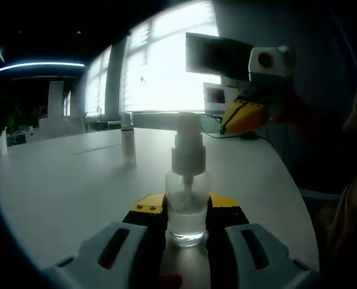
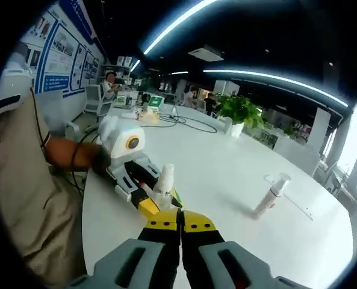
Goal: Clamp pump bottle remove cover press pump head put on cover
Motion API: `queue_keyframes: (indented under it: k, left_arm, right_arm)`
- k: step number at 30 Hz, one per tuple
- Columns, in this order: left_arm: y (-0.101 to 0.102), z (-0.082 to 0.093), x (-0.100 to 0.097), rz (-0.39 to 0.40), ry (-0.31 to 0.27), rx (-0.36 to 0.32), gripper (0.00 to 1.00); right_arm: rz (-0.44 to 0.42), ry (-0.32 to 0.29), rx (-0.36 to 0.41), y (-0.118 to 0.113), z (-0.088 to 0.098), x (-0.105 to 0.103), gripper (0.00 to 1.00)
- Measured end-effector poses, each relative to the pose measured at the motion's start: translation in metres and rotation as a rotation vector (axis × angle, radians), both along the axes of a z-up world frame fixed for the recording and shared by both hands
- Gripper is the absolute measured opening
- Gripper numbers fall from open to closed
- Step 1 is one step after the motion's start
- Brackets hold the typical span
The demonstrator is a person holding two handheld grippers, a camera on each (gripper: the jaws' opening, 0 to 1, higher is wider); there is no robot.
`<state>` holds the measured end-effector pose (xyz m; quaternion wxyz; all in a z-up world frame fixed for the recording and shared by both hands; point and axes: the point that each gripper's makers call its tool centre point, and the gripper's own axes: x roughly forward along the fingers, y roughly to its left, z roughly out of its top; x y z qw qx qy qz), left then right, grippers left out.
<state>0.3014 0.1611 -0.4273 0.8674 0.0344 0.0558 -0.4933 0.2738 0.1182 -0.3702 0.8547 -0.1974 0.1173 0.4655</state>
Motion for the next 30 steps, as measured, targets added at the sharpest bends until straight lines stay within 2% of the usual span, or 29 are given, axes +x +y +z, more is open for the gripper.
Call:
queue_keyframes:
  k: [8,13,16,30]
  left_arm:
    - [-0.001,0.000,0.000,0.000,0.000,0.000,0.16]
    - [0.000,0.000,0.001,0.001,-0.001,0.001,0.16]
    - [0.000,0.000,0.000,0.000,0.000,0.000,0.16]
    - [0.000,0.000,0.000,0.005,-0.006,0.003,0.16]
  right_arm:
    - [-0.051,0.000,0.106,-0.009,-0.013,-0.005,0.00]
    - [-0.079,-0.032,0.162,-0.019,-0.018,-0.005,0.00]
    - [-0.106,-0.029,0.200,-0.025,-0.021,-0.004,0.00]
    - [-0.178,-0.057,0.272,-0.039,-0.037,0.000,0.00]
